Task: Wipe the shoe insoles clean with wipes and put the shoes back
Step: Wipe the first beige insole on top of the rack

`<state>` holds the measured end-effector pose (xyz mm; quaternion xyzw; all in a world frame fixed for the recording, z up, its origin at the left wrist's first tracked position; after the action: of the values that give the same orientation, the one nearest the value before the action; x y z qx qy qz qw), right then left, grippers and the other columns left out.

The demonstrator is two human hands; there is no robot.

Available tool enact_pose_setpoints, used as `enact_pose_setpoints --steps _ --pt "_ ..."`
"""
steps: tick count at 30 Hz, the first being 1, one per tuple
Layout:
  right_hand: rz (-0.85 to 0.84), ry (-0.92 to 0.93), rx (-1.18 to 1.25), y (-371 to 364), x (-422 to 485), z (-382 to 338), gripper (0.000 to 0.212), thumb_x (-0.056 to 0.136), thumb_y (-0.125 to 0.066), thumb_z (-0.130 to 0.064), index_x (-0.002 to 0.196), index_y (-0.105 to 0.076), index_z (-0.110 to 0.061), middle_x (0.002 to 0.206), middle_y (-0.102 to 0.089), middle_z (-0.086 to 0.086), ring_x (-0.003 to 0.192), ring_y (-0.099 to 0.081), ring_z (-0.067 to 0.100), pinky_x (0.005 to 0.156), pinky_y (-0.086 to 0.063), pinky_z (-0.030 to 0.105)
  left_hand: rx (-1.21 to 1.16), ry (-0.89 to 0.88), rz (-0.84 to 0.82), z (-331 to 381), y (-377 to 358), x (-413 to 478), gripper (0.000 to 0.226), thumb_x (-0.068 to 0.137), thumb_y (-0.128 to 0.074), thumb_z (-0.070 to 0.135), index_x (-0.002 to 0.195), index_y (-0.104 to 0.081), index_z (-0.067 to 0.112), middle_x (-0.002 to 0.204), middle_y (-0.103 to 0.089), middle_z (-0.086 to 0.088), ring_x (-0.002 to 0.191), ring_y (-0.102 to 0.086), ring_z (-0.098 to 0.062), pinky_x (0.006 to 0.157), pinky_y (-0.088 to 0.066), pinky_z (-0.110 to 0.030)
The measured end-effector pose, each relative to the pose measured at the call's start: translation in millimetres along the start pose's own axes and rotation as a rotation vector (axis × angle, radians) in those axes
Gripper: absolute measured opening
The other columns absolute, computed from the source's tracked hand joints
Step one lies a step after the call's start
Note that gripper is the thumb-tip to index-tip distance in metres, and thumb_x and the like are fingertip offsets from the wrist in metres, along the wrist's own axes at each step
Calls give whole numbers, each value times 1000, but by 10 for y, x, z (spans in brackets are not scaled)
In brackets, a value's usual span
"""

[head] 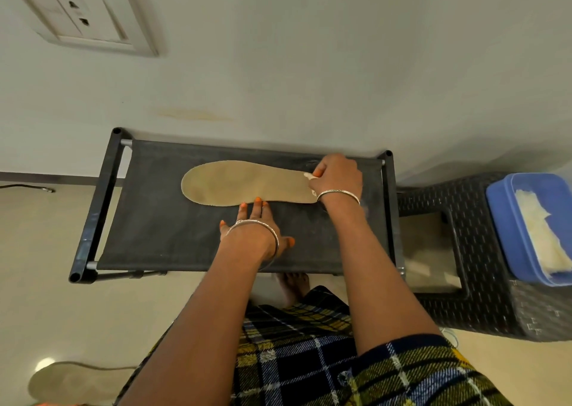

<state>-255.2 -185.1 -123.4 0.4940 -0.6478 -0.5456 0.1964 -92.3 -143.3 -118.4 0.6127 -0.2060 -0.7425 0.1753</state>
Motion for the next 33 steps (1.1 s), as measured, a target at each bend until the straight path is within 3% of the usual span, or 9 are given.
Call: enact_pose_setpoints --steps 4,7,9,13,16,22,27,31,33 --pt "-85 126 98 -152 -143 -312 10 80 -73 -19 89 -77 -20 95 -75 4 95 -68 27 88 -54 33 -2 16 7 -32 -19 16 95 93 -43 61 152 16 17 160 23 3 147 18 -25 117 -6 -60" --pt "-175 232 122 -243 -233 -466 9 79 -78 -26 87 -77 -21 88 -76 1 87 -70 23 83 -57 36 -15 26 0 -36 -25 15 96 93 -45 61 152 17 18 160 23 2 147 19 -25 117 -5 -60" --pt "-157 189 91 -207 -152 -400 12 76 -79 -26 86 -78 -21 89 -76 3 88 -70 25 84 -57 35 -31 22 -1 -38 -13 3 96 93 -46 60 152 17 18 160 23 3 147 19 -24 117 -4 -60" --pt "-34 -85 -15 -90 75 -49 26 73 -81 -34 93 -76 -18 100 -73 8 93 -70 29 81 -58 35 -34 1 5 -63 5 -12 97 93 -45 61 152 17 17 160 22 2 147 18 -26 117 -5 -60" --pt "16 -127 20 -140 62 -53 20 76 -76 -28 94 -75 -18 102 -72 8 95 -69 29 80 -58 35 -34 -1 3 -80 8 9 97 93 -44 62 152 17 17 160 22 2 147 18 -26 117 -5 -61" --pt "-61 178 207 -339 -183 -582 12 83 -73 -17 92 -81 -18 93 -77 6 91 -69 29 89 -56 40 -39 18 -1 -98 -15 47 96 92 -46 62 153 17 22 160 23 5 147 20 -25 116 -4 -62" --pt "-156 358 160 -327 -242 -645 18 89 -71 -15 105 -79 -17 108 -75 4 100 -67 23 94 -52 33 -55 9 1 -107 -7 48 95 92 -46 62 153 16 25 160 21 6 147 20 -26 116 -4 -63" --pt "-277 191 -64 -148 -45 -443 17 79 -79 -20 96 -81 -22 107 -75 7 102 -67 28 94 -53 34 -51 9 4 -85 19 8 94 93 -44 61 153 16 20 160 20 5 148 17 -26 117 -5 -61" --pt "-312 73 -169 -71 22 -307 26 76 -81 -19 102 -79 -18 111 -72 8 106 -66 29 95 -53 36 -61 7 8 -86 36 -1 94 93 -44 61 153 15 18 161 18 3 148 16 -26 118 -6 -60"
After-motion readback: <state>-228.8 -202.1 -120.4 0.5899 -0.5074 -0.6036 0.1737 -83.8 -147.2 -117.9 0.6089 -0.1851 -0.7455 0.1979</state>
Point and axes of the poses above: each hand's wrist, its own x-axis towards the middle knuckle, its own y-axis out of the back of the hand, z = x × y, the point moved 1 cm from there along x, towards the middle knuckle
